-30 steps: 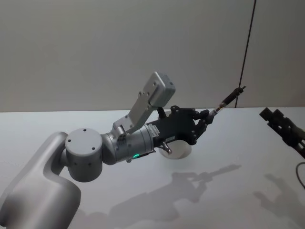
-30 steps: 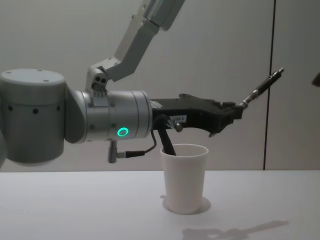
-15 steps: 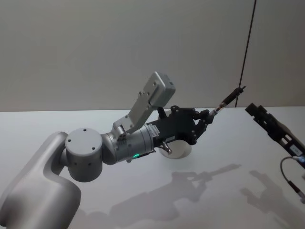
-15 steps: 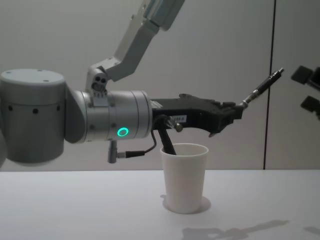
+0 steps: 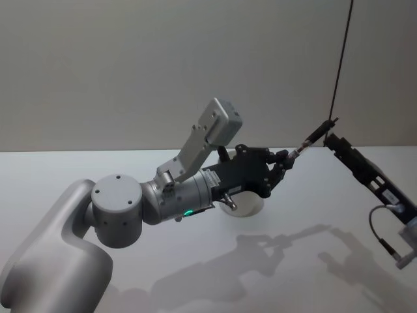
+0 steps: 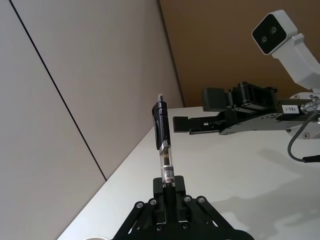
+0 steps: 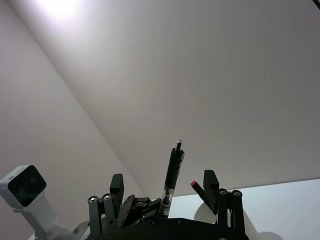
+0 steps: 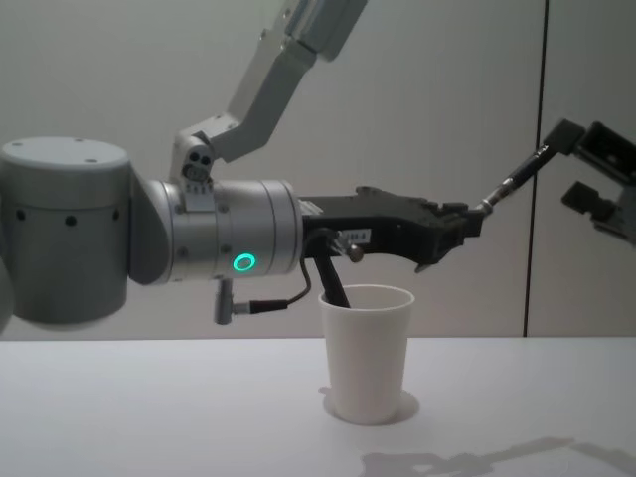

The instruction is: Place the pen into the pen holder.

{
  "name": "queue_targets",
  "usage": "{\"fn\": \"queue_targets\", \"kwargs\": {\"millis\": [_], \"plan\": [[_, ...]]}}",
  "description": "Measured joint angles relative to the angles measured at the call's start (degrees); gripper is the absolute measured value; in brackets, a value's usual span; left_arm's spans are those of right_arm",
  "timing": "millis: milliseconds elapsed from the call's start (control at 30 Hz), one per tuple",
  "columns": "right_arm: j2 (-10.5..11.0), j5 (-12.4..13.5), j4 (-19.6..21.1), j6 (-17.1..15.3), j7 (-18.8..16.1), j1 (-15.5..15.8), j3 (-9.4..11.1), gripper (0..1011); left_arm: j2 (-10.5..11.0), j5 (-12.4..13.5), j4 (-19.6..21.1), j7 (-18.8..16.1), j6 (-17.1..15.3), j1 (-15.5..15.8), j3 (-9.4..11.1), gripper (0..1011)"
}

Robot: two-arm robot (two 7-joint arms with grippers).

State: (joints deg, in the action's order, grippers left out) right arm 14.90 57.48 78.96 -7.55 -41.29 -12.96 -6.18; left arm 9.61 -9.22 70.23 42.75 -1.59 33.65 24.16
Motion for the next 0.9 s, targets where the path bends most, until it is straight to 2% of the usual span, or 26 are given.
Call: {"fn": "queue_targets", "kwargs": {"millis": [900], "plan": [[-2.48,-0.08,-5.96,0.47,2.64,-5.14,-2.71,1002,0.0,0.0,0.0,0.0,0.0,0.0,0.0,134]]}}
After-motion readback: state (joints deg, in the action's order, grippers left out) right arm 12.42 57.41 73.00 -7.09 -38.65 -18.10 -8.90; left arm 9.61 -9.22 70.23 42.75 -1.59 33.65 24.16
